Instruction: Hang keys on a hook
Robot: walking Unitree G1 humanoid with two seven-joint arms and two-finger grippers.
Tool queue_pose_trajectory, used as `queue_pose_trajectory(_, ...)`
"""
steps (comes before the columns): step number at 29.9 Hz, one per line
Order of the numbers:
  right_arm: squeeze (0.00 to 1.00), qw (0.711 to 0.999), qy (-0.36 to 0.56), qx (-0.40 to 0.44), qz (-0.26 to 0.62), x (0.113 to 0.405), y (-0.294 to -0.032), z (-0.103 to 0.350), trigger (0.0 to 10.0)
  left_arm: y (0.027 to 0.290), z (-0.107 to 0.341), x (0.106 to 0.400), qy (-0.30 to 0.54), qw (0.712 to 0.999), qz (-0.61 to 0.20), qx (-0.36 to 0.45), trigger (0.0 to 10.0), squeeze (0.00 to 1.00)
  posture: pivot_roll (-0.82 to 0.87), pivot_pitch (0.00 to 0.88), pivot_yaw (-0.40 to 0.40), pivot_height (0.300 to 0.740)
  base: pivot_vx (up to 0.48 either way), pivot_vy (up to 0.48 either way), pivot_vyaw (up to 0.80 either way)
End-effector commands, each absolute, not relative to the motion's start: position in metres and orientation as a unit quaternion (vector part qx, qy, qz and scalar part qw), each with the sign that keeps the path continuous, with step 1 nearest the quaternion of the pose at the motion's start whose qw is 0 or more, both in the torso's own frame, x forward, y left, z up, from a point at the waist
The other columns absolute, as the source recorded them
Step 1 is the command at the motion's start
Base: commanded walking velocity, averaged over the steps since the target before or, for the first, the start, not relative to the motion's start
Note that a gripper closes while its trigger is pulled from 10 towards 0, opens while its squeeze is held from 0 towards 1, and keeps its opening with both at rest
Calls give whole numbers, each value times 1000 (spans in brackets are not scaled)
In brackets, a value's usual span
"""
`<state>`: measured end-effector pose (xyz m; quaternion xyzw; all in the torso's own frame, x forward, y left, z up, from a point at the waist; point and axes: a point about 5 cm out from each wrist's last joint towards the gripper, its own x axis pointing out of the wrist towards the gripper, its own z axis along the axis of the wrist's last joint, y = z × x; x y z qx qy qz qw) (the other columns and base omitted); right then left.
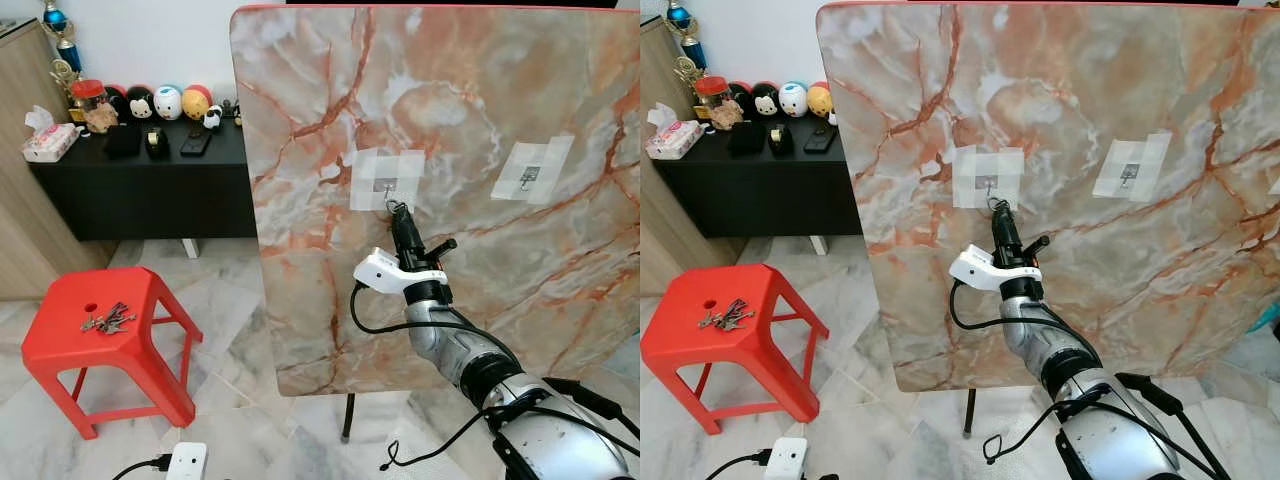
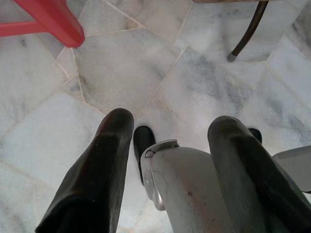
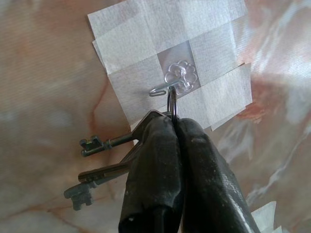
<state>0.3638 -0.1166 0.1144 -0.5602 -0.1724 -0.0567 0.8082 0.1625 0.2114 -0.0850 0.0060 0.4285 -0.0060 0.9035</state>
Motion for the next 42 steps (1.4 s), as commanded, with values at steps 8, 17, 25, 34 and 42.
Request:
queue_pose_trajectory(8,0,806,-174,-563,-59,370,-116,124,10000,209,-87,161,434,901,-3,0,10000,0,131,0,-57,740,0,0,0)
queue_pose_trajectory(17,0,807,-163,-566,-49,372,-115,124,10000,207,-86,162,431,902,-5,-2,10000,0,132,0,-57,740,0,0,0)
queue_pose_trajectory(25,0,806,-158,-569,-41,371,-113,122,10000,207,-87,161,431,902,-5,-3,10000,0,133,0,-56,740,0,0,0)
queue_pose_trajectory(34,0,805,-151,-574,-28,372,-112,120,10000,207,-87,161,431,903,-5,-4,10000,0,133,0,-57,740,0,0,0)
queue_pose_trajectory(42,0,811,-149,-565,-28,372,-112,121,10000,207,-87,159,432,902,-4,-3,10000,0,133,0,-58,740,0,0,0)
